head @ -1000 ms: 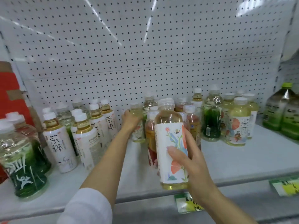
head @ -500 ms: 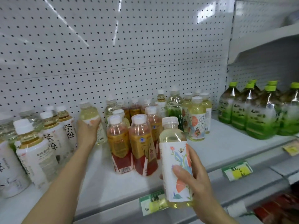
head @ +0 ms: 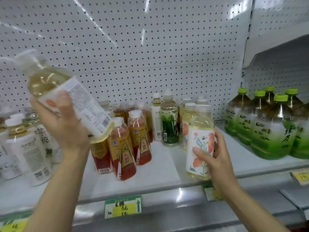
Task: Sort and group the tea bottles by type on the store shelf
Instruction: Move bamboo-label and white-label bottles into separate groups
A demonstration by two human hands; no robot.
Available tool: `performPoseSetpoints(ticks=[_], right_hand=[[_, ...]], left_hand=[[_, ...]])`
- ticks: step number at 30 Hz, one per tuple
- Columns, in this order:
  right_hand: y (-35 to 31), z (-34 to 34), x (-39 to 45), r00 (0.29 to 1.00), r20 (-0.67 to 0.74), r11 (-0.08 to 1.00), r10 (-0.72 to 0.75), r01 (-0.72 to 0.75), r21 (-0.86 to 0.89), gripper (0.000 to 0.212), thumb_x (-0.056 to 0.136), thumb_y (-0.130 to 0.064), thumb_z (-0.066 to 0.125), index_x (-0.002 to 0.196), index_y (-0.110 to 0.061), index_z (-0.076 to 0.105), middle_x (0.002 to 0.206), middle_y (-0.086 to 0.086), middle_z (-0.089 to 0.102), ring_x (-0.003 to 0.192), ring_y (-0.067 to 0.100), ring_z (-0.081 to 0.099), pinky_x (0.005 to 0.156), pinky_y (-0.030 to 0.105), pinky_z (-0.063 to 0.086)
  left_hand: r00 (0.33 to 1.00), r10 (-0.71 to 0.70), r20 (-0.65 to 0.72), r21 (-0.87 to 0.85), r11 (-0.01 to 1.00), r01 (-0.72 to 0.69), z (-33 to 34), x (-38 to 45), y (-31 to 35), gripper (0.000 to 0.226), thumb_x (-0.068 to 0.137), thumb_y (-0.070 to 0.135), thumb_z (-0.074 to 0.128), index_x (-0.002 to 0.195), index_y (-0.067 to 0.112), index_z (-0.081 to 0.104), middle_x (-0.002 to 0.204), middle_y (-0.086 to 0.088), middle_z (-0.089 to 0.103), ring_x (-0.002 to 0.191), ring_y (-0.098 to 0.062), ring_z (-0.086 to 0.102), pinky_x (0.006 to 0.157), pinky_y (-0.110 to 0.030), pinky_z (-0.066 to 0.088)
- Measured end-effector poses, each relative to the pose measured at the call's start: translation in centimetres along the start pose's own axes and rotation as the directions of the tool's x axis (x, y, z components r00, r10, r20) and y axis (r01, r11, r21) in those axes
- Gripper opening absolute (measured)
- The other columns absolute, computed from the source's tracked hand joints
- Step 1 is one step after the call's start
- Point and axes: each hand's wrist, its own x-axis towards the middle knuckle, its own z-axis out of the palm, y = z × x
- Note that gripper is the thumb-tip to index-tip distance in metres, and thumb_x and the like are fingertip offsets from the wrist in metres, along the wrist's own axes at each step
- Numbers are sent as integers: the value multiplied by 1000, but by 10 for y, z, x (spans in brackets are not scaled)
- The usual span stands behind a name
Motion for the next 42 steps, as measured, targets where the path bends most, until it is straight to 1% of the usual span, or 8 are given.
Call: performPoseSetpoints(ticks=[3, 6, 10, 17, 22, 27, 35, 42], right_hand=[[-4, -32, 28, 997, 26, 992, -70, 73, -101, 79, 75, -1, 77, 139, -31, 40, 124, -1, 63, 104, 14, 68, 83, 39, 58], [-7, -63, 52, 995, 54, 977, -88, 97, -191, 79, 76, 4, 76, 134, -35, 38, 124, -5, 62, 103, 9, 67, 89, 36, 56], [1, -92, 78, 995, 75, 958, -59, 77, -277, 83, 77, 4, 76, 136, -36, 35, 130, 0, 58, 113, 16, 62, 100, 43, 50], [15, -99, 102, 995, 85, 948, -52, 76, -309, 81, 78, 1, 76, 134, -34, 30, 132, 1, 54, 109, 9, 59, 95, 34, 51], [20, -108, 101, 983, 139, 888, -116, 165, -430, 80, 80, -20, 79, 139, -34, 27, 137, -2, 47, 123, 15, 51, 107, 48, 43], [-6, -90, 114, 800, 293, 410, -524, 538, -736, 86, 86, -61, 53, 155, -21, 18, 157, 5, 26, 146, 22, 20, 120, 43, 14], [-12, -61, 132, 663, 556, -3, -502, 641, -767, 60, 97, -54, 34, 139, -14, 52, 129, 4, 60, 124, 23, 51, 117, 47, 21], [-10, -60, 131, 655, 548, -33, -520, 626, -779, 55, 98, -51, 37, 135, -14, 54, 117, 2, 66, 110, 21, 58, 114, 49, 28]], left_hand=[[956, -192, 222, 52, 981, 185, 45, -71, 2, 46, 90, 38, 66, 127, 24, 42, 107, 3, 62, 89, -1, 67, 74, -20, 55], [802, -410, 434, 255, 910, 327, 97, -143, -26, 75, 77, 45, 79, 138, 30, 37, 123, 2, 59, 106, -2, 64, 88, -25, 55], [679, -595, 431, 396, 801, 450, 134, -189, -75, 89, 67, 59, 77, 140, 31, 35, 135, 0, 52, 121, -15, 58, 105, -47, 50], [618, -650, 442, 427, 758, 492, 158, -212, -113, 93, 62, 75, 76, 136, 48, 27, 140, 2, 44, 127, -20, 55, 104, -49, 50], [685, -594, 421, 532, 774, 344, 166, -210, -98, 89, 70, 80, 53, 141, 32, 32, 134, 11, 37, 130, -12, 36, 112, -39, 36], [902, -399, 163, 611, 759, 225, 187, -129, -105, 72, 93, 51, 58, 150, 17, 30, 150, -5, 31, 140, -20, 29, 116, -42, 29], [854, -477, 208, 802, 583, 130, 198, -81, -143, 62, 96, 40, 59, 146, 8, 38, 145, -16, 42, 135, -32, 39, 111, -46, 35], [809, -550, 209, 813, 558, 169, 195, -67, -167, 42, 100, 39, 55, 123, 5, 51, 114, -13, 62, 105, -30, 62, 93, -49, 54]])
